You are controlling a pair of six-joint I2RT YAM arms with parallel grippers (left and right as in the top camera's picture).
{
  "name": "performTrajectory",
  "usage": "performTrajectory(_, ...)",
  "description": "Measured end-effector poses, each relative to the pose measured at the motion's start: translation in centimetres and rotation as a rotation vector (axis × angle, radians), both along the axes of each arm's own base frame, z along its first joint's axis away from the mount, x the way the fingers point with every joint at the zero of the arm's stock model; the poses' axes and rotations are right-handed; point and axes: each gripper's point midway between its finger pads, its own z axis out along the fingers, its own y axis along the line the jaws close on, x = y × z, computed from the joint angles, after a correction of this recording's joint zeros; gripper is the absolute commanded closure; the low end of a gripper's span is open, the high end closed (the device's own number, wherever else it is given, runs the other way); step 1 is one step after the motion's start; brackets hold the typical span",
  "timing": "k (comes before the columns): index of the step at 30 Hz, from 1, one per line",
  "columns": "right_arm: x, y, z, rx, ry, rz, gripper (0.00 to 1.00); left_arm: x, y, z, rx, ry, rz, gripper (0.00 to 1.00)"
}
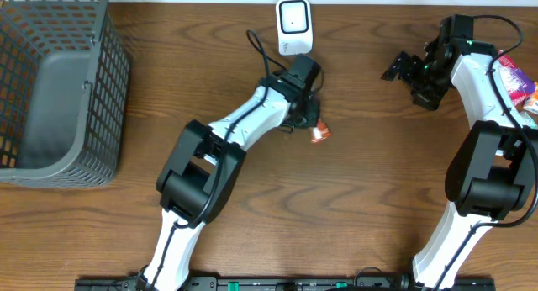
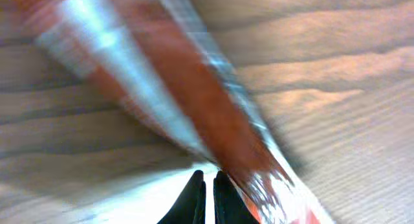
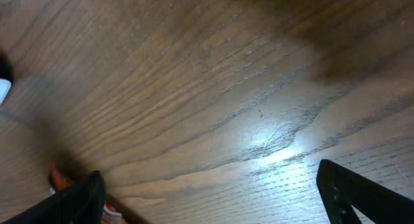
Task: Scan the item barcode
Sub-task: 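Hold the red snack bar up to the white scanner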
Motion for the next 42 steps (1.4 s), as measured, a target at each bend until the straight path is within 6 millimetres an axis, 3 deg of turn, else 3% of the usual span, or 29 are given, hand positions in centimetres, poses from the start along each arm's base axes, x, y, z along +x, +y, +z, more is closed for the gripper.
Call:
performTrajectory(6, 0.0, 0.0, 0.0, 0.000, 0.000, 0.000, 0.01, -0.3, -0.6, 0.0, 0.016, -0.018, -0.012, 0.92)
performTrajectory(15, 0.0, 0.0, 0.0, 0.000, 0.000, 0.000, 0.01, 2.9, 4.2, -0.3, 0.121, -0.074, 0.124, 0.92)
performTrajectory(19, 0.0, 0.0, 0.0, 0.000, 0.000, 0.000, 0.01, 3.6, 5.2, -0.3, 0.121, -0.072, 0.193, 0.92)
performTrajectory(37, 0.0, 0.0, 0.0, 0.000, 0.000, 0.000, 0.01, 3.8, 1.5, 0.2, 0.053, -0.129, 0.202, 0.92)
performTrajectory(42, 0.0, 0.0, 0.0, 0.000, 0.000, 0.000, 0.01, 4.3, 1.1, -1.0, 0.035, -0.126, 0.232, 0.92)
